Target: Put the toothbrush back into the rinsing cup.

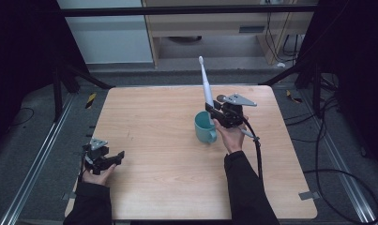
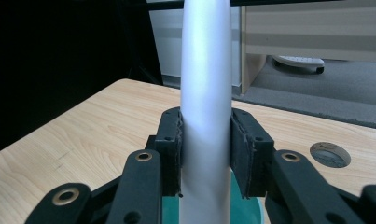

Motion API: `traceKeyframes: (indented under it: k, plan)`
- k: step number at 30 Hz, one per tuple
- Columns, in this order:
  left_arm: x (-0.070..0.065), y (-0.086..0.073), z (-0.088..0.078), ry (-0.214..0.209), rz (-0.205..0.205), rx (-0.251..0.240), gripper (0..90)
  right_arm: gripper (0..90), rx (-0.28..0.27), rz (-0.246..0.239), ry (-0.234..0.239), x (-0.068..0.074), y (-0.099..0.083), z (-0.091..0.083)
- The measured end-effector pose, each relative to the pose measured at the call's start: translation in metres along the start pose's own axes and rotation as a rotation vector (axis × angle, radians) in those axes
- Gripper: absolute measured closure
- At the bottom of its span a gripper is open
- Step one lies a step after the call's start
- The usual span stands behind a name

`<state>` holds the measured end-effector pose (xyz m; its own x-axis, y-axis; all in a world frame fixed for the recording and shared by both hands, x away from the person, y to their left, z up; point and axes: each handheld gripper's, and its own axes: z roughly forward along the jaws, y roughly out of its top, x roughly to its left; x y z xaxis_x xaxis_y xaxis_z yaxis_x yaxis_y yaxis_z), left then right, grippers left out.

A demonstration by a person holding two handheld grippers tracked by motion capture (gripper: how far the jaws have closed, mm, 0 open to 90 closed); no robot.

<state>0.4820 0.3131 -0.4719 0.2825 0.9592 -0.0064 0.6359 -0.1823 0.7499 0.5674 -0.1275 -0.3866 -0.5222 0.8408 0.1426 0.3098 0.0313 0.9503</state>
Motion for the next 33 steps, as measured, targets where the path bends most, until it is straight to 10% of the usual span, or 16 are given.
traceKeyframes:
  k: [33]
  plan:
    - [0.000,0.000,0.001,0.004,0.004,0.004,31.1,66.2,0.077,-0.017,-0.034,-0.007,-0.033,0.033]
